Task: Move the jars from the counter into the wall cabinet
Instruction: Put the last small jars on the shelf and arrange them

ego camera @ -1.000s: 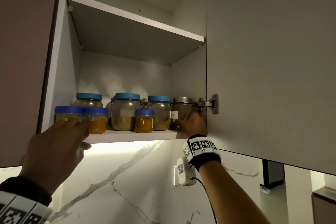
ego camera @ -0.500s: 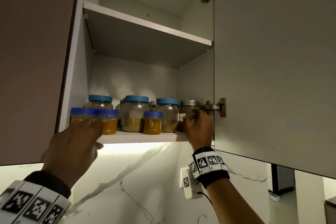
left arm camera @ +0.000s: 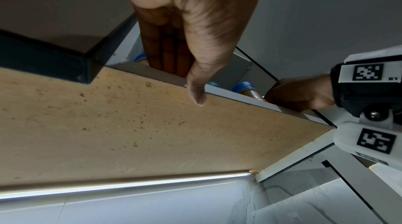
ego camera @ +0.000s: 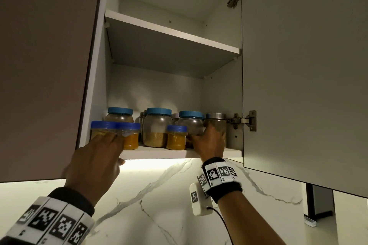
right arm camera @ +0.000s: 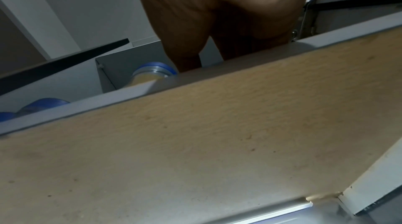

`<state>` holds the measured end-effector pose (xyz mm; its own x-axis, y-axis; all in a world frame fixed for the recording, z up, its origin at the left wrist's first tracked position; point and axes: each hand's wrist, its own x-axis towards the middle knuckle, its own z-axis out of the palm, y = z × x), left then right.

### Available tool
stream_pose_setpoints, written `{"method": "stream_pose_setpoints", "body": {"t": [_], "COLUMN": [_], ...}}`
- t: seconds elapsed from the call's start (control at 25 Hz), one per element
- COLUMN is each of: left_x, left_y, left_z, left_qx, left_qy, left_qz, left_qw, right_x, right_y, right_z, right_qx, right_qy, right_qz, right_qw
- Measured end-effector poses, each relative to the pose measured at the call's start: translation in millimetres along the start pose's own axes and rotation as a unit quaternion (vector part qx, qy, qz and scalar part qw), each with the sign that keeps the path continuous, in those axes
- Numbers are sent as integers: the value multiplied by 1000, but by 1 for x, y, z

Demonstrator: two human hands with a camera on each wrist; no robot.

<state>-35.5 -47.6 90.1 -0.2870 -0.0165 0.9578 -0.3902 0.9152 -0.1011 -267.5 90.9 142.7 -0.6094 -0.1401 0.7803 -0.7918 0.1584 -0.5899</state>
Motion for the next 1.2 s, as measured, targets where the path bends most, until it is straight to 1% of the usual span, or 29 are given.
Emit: {"method": "stream_pose_setpoints", "body": {"t": [0.12, 0.28, 0.32, 0.4, 0.48, 0.52, 0.56, 0.64, 0.68, 0.72, 0.76, 0.84, 0.88, 1.0, 1.04, 1.12, 1.2], "left_x": [1, -1, -1, -1, 0, 1, 1, 3, 3, 3, 2, 2, 1, 2, 2, 3, 4], "left_y": [-3, -6, -5, -4, -1, 1, 3, 5, 4, 5, 4, 7, 8, 12, 12, 13, 13], "left_z": [2, 6, 5, 4, 2, 1, -1, -3, -3, -3, -3, -3, -4, -9, -9, -9, -9], "left_qx": [18, 10, 3, -24, -27, -21, -11, 6, 5, -3, -11, -9, -7, -7, -5, 4, 18], "left_qy": [-1, 8, 10, 17, 16, 11, 5, -6, -10, -13, -15, -8, -2, 10, 10, 5, 5], "left_qz": [15, 31, 32, 19, 10, 10, 12, 14, 13, 7, 0, 0, 3, 4, 4, 7, 10], "left_qw": [1000, 999, 999, 999, 999, 1000, 1000, 1000, 1000, 1000, 1000, 1000, 1000, 1000, 1000, 1000, 1000], "right_x": [2, 5, 5, 4, 3, 5, 7, 15, 20, 25, 29, 37, 40, 43, 43, 42, 41], "right_y": [2, 8, 9, 7, -9, -23, -39, -70, -83, -94, -103, -114, -117, -121, -122, -121, -122], "right_z": [3, 6, 7, 5, -5, -10, -15, -19, -17, -17, -16, -14, -13, -2, 2, 9, 15], "right_qx": [-5, -10, 5, 57, 64, 48, 30, -57, -129, -196, -250, -303, -311, -320, -321, -315, -300], "right_qy": [-12, -24, -25, 13, 52, 45, 20, -74, -118, -145, -156, -164, -181, -262, -275, -271, -251], "right_qz": [-3, -8, -8, -6, -45, -82, -127, -209, -238, -256, -264, -259, -247, -196, -192, -203, -216], "right_qw": [1000, 1000, 1000, 998, 996, 994, 991, 973, 955, 935, 918, 902, 900, 889, 886, 886, 895]}}
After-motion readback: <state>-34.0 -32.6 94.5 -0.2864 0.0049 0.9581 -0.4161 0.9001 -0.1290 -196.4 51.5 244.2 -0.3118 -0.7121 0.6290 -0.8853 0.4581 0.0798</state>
